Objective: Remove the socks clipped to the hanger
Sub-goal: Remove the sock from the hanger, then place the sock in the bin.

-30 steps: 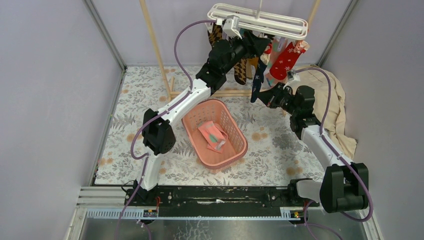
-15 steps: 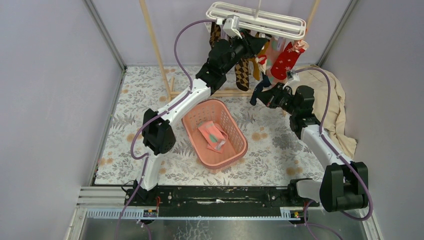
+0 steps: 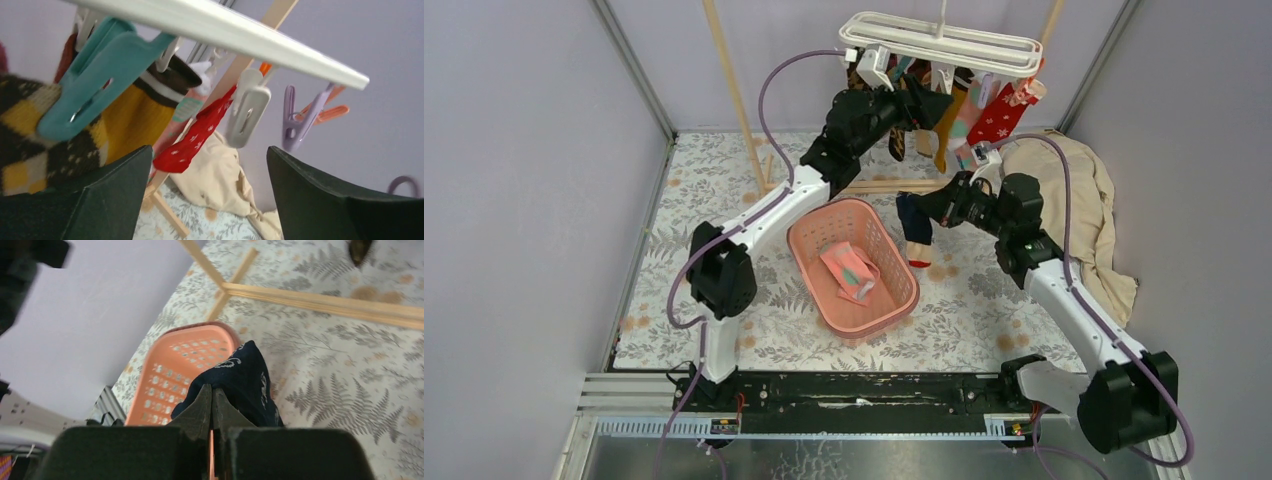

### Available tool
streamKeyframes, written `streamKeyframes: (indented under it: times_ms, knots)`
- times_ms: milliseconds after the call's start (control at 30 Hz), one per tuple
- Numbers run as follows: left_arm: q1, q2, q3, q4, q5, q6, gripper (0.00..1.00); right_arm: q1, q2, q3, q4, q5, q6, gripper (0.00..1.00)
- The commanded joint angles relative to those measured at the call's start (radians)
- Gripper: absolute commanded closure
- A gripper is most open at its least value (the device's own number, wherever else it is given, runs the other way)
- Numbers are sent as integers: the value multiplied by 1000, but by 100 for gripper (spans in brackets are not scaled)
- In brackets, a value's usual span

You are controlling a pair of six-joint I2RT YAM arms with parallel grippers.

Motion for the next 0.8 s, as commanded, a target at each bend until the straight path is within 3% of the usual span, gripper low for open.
streamKeyframes:
  times_ms: [0,267,500,767]
  knots:
    - [10,-132,-121,122,75,25,3,68,-100,88,-46,-15,-52,100]
    - [13,-392,-408,147,157,68,1,164,-176,96,41,-196,27,100]
    - [13,-673,-691,95,120,133,1,303,-70,143,93,-265,33,100]
    - [13,-942,-949,-25,0,183,1,481,114,208,-13,-104,-102,100]
